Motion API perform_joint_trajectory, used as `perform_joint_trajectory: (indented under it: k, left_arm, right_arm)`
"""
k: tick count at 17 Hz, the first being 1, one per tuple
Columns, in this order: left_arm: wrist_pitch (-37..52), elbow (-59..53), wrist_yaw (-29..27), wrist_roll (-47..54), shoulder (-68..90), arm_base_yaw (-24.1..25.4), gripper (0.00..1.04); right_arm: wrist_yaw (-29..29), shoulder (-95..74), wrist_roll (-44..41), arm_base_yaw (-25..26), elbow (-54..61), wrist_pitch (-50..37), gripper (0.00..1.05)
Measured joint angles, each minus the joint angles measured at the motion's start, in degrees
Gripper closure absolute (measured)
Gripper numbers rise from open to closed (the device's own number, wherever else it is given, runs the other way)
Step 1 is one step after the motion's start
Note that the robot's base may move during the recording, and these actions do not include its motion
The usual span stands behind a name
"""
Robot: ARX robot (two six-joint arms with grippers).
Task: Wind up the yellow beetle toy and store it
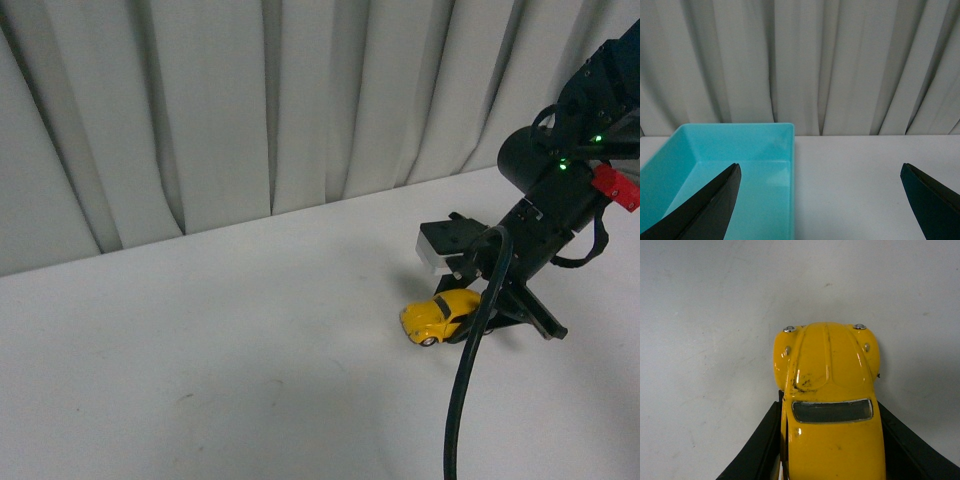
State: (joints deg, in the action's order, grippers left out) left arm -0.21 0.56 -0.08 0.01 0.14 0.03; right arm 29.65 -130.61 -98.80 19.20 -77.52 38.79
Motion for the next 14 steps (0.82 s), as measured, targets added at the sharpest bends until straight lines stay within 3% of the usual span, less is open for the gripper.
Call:
perform_joint_trajectory:
  k: [6, 14]
  left_arm:
    - [0.02, 0.0, 0.02, 0.0, 0.0, 0.0, 0.07]
    - [0.0, 0.0, 0.04, 0.0, 0.0, 0.0, 0.07]
  right_arm:
    - [-0.48, 1.11, -0.04, 4.96, 2.51, -0.26, 0.6]
    - [-1.84, 2.27, -0.07, 7.82, 4.28, -0.33, 0.6]
